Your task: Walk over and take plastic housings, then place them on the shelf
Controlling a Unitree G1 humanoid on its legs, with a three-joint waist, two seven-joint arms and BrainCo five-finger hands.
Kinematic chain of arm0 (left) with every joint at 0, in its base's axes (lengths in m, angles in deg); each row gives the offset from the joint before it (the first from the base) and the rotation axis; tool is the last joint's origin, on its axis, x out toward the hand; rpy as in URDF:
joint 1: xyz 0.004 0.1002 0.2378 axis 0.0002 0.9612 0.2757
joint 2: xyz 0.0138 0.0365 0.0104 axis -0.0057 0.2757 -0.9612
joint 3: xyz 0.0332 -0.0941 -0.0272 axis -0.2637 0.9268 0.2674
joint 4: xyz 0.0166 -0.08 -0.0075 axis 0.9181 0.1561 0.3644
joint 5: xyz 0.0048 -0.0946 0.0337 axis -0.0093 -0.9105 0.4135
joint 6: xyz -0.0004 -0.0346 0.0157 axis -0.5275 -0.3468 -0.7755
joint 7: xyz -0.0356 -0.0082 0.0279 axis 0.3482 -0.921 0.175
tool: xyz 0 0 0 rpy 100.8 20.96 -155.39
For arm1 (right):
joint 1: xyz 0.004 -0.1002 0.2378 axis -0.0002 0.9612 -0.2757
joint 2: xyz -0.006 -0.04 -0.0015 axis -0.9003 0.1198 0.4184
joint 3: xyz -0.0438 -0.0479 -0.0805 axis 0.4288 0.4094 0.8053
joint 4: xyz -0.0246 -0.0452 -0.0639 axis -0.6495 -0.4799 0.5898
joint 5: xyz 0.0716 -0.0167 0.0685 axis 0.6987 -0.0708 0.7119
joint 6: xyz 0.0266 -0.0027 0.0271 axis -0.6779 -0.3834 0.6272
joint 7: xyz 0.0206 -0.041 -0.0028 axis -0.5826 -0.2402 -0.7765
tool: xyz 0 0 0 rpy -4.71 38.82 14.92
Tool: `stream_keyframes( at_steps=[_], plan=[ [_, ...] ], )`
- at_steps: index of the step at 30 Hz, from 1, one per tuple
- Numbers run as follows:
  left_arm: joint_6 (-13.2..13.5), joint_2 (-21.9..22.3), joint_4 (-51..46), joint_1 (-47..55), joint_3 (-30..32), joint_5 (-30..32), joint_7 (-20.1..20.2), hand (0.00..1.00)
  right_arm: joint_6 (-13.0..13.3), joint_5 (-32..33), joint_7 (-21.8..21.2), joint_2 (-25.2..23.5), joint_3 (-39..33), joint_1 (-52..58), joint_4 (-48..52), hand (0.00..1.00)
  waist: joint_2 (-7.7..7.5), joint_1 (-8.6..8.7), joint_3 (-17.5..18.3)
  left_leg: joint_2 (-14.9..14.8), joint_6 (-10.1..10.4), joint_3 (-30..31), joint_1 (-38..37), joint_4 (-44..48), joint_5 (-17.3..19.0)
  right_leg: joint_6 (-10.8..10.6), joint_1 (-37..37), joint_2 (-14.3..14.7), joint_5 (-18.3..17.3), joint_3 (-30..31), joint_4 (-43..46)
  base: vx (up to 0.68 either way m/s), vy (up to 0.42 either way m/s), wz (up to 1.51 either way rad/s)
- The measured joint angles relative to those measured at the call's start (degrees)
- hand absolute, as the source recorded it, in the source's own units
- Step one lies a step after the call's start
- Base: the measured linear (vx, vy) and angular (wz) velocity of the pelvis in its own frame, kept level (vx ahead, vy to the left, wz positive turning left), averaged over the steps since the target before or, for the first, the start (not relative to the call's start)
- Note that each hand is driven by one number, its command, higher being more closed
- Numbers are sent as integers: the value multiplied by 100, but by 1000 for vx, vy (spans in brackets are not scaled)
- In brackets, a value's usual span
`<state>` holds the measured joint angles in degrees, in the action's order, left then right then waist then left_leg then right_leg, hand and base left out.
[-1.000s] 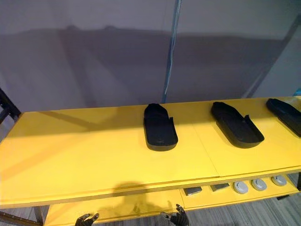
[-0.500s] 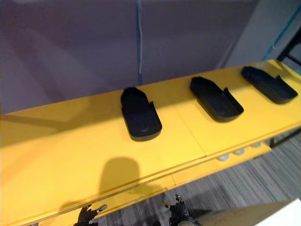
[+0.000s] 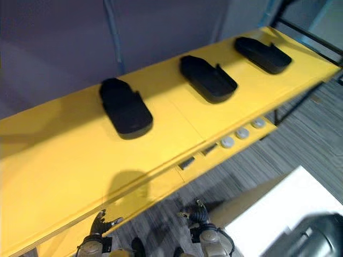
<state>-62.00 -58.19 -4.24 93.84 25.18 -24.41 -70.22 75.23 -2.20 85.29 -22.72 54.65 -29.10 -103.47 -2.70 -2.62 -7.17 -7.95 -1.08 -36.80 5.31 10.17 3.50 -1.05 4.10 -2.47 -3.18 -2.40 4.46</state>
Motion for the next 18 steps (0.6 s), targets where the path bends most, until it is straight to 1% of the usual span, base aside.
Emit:
stream_keyframes(
  at_steps=[1,2,3,4,5,6,7,8,9,10,11,12,13,14,15,16,17,18],
  plan=[
    [-3,50,12,13,5,-9,-8,0,-14,-63,6,-38,82,-77,-20,0,53,-44,-21,-129,-5,-323,-101,-9,2,270,165,-258,-281,-925,603,-106,38,-130],
    [-4,26,33,36,-1,-13,-9,0,-14,-116,-9,-78,121,-87,-32,0,34,-98,-9,-148,-4,-513,-188,-36,1,158,309,-468,-409,-1402,1013,-103,38,-136],
    [-16,-43,115,52,-28,-20,-14,0,-12,-177,-14,-162,217,-104,-103,0,2,-142,2,-164,13,-796,-373,-42,20,74,315,-828,-469,-2190,1430,-120,-5,-113],
    [-33,-134,185,51,-63,-21,-14,0,-9,-221,-43,-215,341,-117,-152,0,-44,-118,-16,-203,51,-912,-484,91,43,11,218,-913,-522,-2450,1395,-128,-60,-87],
    [-45,-140,217,19,-64,-21,-15,0,-10,-233,-42,-219,342,-107,-167,0,12,-97,-56,-254,90,-870,-503,188,64,39,166,-809,-478,-2375,1326,-135,-140,-53],
    [-48,-125,244,2,-76,-15,-15,0,-13,-234,-35,-220,310,-37,-221,0,119,-79,-105,-512,142,-818,-509,418,89,71,-11,-557,-362,-2272,1012,-109,-147,-33],
    [-50,-129,252,8,-89,-15,-15,0,-14,-233,-33,-226,303,20,-224,0,150,-79,-118,-653,152,-814,-507,571,95,66,-94,-432,-308,-2229,864,-128,-194,-57],
    [-58,-151,323,15,-130,-12,-17,0,-14,-231,-17,-230,303,134,-223,0,186,-82,-137,-914,181,-738,-499,884,114,147,-215,-219,-198,-2097,629,-159,-251,-75],
    [-75,-145,356,24,-172,-12,-17,0,-14,-230,21,-202,292,214,-223,0,212,-85,-174,-1108,280,-526,-468,1072,175,174,-215,-20,-189,-1880,548,-170,-242,-81],
    [-75,-135,359,19,-181,-12,-16,0,-15,-230,41,-194,290,235,-223,0,242,-81,-211,-1148,325,-263,-432,1120,205,180,-201,69,-186,-1776,548,-166,-208,-95],
    [-61,-77,361,2,-239,-12,-14,0,-20,-229,85,-129,241,303,-226,0,245,-80,-335,-1080,459,670,-412,1139,296,181,-178,235,-186,-1487,575,-101,-118,-95],
    [-50,-75,376,-8,-253,-12,-15,0,-23,-229,102,-98,158,341,-236,0,252,-90,-378,-916,557,1350,-433,1090,365,184,-112,301,-184,-1282,640,-108,-77,-115],
    [-49,-77,401,-10,-248,-12,-17,0,-24,-228,129,-64,125,383,-237,0,259,-72,-387,-736,644,1953,-471,1021,468,186,-30,349,-182,-1079,703,-77,-1,-113],
    [-44,-78,470,-3,-244,-15,-28,0,-32,-228,132,-54,51,423,-240,0,274,-23,-409,-475,762,2721,-553,918,629,202,42,401,-163,-816,755,-52,32,-102],
    [-43,-78,488,-3,-244,-22,-34,0,-42,-228,132,-45,50,435,-240,0,283,2,-415,-324,819,3064,-621,837,724,216,72,426,-73,-671,758,-35,105,-115],
    [-37,-65,601,-9,-249,-28,-48,0,-51,-228,130,-27,47,462,-236,0,359,47,-413,-91,822,3554,-789,624,876,250,111,506,67,-386,745,-28,115,-97],
    [-41,-44,664,-13,-267,-42,-49,0,-51,-228,130,-7,43,498,-235,0,432,45,-403,-60,750,3628,-889,491,947,220,121,567,90,-270,731,-28,177,-116],
    [-40,-57,755,-63,-288,-105,-50,0,-54,-210,121,-8,-27,609,-243,0,448,48,-373,-8,661,3420,-1038,336,1015,184,168,598,115,-50,690,3,151,-107]
  ],
)
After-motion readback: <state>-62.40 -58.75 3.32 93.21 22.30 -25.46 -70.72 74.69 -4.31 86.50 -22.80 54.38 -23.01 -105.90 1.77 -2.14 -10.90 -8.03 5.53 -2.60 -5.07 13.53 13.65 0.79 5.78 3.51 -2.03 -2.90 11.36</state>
